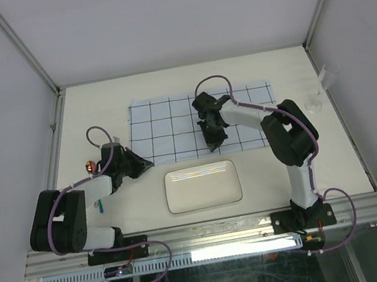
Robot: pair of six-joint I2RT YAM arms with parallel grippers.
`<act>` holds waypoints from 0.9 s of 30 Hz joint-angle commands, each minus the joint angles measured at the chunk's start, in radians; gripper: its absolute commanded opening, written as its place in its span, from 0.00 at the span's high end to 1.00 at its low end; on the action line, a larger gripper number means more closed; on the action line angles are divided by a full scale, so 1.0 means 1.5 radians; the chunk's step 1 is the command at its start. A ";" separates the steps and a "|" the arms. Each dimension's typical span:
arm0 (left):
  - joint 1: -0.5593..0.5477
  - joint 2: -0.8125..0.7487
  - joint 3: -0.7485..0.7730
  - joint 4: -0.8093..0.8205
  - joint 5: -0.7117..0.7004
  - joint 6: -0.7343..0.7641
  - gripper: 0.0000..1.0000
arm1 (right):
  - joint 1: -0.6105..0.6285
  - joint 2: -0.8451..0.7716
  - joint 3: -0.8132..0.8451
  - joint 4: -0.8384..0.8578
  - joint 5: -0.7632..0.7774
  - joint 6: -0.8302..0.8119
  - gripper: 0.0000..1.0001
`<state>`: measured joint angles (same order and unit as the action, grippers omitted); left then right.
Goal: Set the dinner table for one person
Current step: Flatten out the napkin at the center of the board.
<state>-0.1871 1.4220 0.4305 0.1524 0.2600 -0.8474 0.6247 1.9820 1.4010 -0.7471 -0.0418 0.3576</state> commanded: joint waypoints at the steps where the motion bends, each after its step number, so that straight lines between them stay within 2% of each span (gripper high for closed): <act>1: 0.016 -0.038 -0.010 -0.142 -0.126 0.037 1.00 | -0.017 -0.019 -0.004 -0.034 0.063 -0.020 1.00; 17: 0.016 -0.072 0.010 -0.208 -0.191 0.054 1.00 | -0.020 -0.030 -0.006 -0.035 0.066 -0.021 1.00; 27: 0.016 -0.141 0.029 -0.263 -0.235 0.055 1.00 | -0.020 -0.039 0.011 -0.047 0.076 -0.021 1.00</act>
<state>-0.1802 1.2560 0.4522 -0.1360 -0.0063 -0.8013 0.6071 1.9759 1.4006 -0.7765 0.0013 0.3466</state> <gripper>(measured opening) 0.007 0.004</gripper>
